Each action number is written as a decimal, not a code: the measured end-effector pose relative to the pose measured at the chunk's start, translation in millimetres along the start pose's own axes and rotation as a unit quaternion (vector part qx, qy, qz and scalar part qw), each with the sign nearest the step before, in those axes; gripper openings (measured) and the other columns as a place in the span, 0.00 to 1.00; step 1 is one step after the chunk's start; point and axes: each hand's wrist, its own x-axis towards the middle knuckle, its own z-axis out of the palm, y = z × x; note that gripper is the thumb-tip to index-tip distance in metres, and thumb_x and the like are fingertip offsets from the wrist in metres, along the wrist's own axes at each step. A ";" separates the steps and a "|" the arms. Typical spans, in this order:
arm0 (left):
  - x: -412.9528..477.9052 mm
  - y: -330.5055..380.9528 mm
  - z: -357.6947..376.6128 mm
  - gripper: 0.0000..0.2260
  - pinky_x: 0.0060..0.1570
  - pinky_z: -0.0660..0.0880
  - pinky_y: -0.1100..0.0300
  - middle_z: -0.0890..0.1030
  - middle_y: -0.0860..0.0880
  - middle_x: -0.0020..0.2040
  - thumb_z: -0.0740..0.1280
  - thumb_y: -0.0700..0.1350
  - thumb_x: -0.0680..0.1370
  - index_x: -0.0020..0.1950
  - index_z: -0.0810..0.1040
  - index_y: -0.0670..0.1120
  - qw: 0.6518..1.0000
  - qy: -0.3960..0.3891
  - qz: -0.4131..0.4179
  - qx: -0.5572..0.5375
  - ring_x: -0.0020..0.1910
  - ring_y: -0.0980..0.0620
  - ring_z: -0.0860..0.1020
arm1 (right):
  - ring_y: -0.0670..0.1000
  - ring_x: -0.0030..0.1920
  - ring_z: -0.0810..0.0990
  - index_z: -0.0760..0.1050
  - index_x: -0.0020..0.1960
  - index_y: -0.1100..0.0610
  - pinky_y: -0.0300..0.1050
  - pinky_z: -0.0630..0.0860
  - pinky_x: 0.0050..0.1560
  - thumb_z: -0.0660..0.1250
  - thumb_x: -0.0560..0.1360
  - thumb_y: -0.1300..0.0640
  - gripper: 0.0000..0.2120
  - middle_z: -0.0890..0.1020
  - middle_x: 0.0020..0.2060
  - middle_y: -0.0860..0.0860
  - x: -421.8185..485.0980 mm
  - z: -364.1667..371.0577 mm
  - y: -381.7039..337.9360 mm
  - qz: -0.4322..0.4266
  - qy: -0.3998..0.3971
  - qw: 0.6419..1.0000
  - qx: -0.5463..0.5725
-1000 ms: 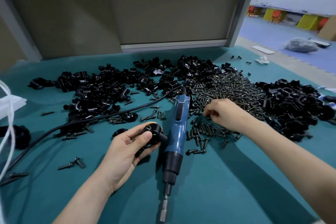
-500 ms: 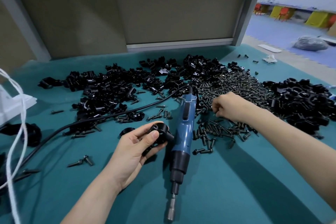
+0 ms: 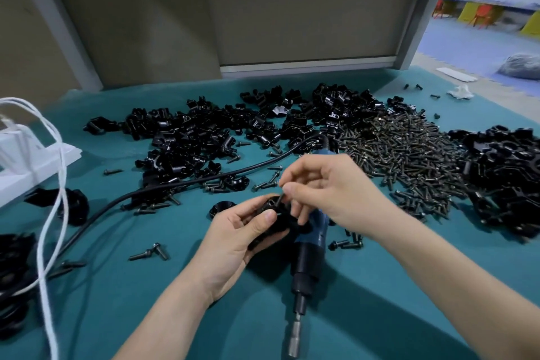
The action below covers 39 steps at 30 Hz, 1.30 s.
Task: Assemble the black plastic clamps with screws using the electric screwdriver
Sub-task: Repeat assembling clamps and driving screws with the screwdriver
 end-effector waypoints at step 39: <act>1.0 -4.5 -4.2 0.16 0.46 0.80 0.61 0.84 0.41 0.53 0.72 0.44 0.67 0.54 0.85 0.46 0.999 -0.014 0.030 0.042 0.52 0.49 0.83 | 0.42 0.22 0.70 0.74 0.34 0.55 0.31 0.64 0.23 0.74 0.72 0.48 0.15 0.73 0.20 0.44 9.3 14.0 13.2 0.034 0.054 0.993 -0.101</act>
